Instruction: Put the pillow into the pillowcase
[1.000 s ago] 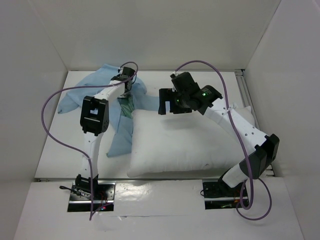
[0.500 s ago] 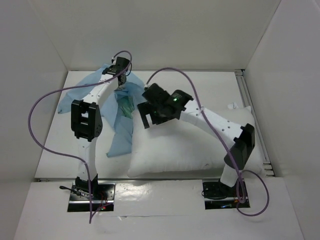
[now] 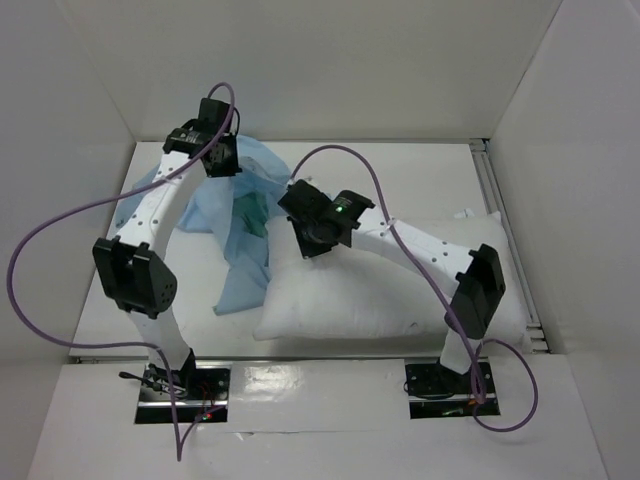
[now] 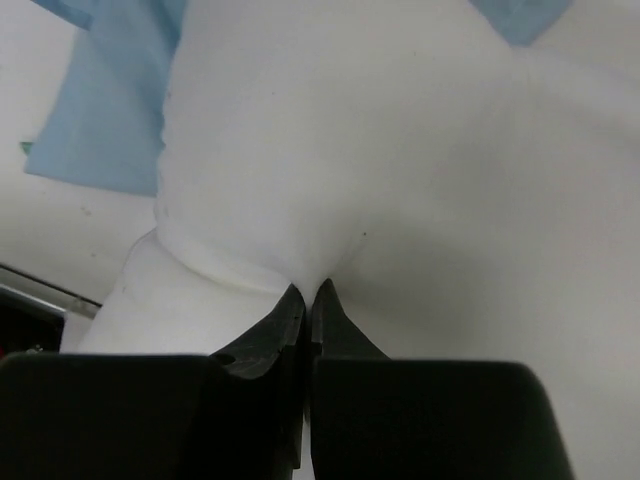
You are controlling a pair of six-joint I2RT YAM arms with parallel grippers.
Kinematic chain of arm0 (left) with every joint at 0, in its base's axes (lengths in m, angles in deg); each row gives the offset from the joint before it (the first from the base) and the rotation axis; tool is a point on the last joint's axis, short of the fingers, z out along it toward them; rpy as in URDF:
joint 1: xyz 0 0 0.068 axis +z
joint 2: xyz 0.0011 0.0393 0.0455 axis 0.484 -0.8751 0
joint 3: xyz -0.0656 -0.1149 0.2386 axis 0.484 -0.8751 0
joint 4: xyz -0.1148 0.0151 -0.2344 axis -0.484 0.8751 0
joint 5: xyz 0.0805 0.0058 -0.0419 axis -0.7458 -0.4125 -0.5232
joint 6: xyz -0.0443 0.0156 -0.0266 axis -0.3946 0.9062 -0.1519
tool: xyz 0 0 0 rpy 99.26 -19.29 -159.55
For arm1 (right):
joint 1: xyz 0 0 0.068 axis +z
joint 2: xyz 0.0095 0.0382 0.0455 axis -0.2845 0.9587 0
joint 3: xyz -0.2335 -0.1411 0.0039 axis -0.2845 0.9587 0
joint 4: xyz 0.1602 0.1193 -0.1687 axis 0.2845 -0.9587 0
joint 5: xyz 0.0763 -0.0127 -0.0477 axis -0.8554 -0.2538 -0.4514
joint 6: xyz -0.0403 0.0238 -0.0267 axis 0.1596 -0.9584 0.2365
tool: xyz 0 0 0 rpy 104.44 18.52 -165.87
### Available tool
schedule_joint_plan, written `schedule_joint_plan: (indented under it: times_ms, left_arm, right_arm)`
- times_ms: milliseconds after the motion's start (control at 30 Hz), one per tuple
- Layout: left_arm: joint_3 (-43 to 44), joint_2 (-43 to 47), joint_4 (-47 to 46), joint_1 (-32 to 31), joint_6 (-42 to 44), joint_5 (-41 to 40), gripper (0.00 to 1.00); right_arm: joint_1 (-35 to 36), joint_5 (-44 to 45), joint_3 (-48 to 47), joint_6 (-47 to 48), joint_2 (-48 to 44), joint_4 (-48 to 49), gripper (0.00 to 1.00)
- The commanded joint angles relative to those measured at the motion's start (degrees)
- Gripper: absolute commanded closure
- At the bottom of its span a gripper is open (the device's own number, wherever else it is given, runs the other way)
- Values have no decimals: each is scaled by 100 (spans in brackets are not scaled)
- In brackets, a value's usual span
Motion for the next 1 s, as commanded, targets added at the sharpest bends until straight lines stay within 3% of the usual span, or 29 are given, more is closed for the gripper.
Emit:
schedule_joint_plan:
  times_ms: [0,367,633,767,967]
  left_arm:
    - [-456,780,-78,101,-133,543,100]
    - [-448,782,177,172,-133,1195,100]
    - [-395,1011,282,172,-80,1195,100]
    - [-544,1221,282,172,-27,1449,100]
    - [-800,1572,282,120,34,1502,100]
  right_arm:
    - [36,22,-40,87,-758,446,100]
    - [537,-260,-973,219,-409,665,100]
    - [-244,-865,-1279,702,232,1123,100]
    - [-754,-1446,-1780,983,697,1299,100]
    - [-1167,-1533,-2660,1133,1120,1193,100]
